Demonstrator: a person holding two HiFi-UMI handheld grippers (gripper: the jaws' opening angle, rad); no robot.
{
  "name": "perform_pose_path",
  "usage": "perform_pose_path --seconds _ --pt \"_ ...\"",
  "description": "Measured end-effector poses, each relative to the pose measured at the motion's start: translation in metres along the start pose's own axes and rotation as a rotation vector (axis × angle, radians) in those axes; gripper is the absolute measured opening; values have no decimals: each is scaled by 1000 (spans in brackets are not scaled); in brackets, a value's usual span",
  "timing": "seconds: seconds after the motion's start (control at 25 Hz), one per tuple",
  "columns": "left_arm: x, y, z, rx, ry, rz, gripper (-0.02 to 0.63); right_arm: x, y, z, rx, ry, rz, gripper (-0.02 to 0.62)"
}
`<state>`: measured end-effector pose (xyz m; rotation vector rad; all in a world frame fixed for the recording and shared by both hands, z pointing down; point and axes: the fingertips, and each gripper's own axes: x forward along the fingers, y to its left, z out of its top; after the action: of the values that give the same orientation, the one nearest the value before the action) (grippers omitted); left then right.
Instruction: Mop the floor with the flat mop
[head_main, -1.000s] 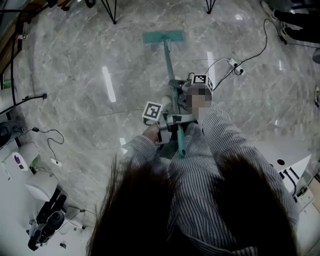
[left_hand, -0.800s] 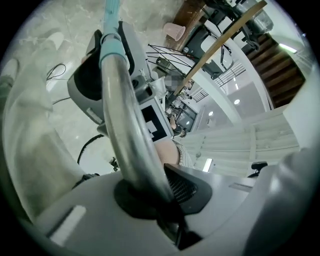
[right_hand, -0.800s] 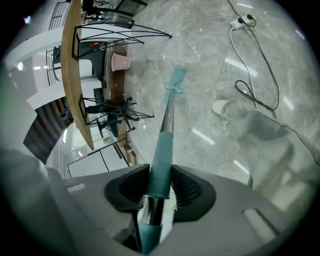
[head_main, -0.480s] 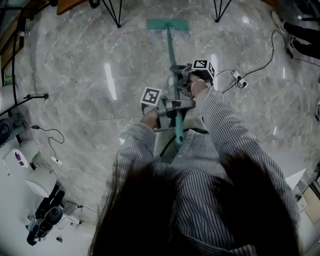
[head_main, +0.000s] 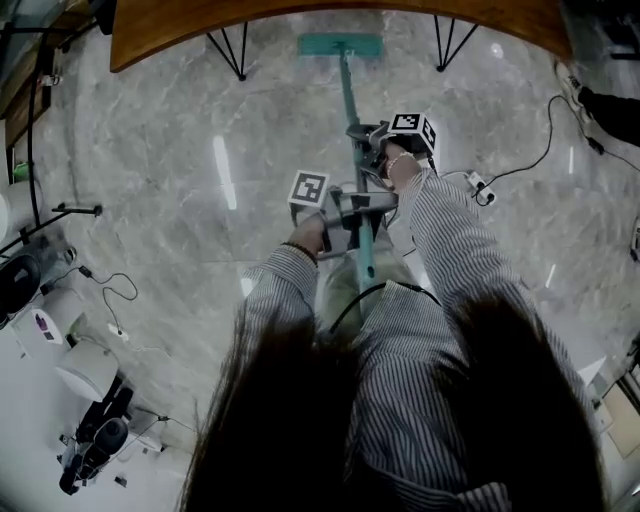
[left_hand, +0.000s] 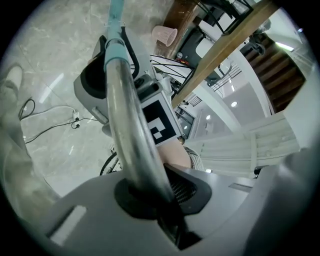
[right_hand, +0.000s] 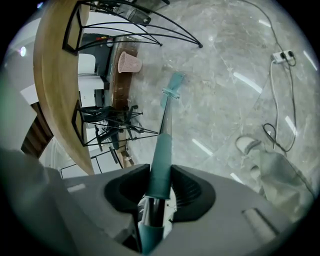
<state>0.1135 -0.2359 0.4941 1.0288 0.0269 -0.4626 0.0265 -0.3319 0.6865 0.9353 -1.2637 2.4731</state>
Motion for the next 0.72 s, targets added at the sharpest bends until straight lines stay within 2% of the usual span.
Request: perform_pose_path --seconds 0.16,0.4,0.72 --pt "1 -6 1 9 -9 -10 40 -1 6 2 -17 -6 -1 133" --pt "-2 6 0 -6 3 33 26 1 1 2 -1 -17 -15 132" --pt "-1 3 2 -10 -1 -8 23 2 -1 1 -14 -15 -13 132"
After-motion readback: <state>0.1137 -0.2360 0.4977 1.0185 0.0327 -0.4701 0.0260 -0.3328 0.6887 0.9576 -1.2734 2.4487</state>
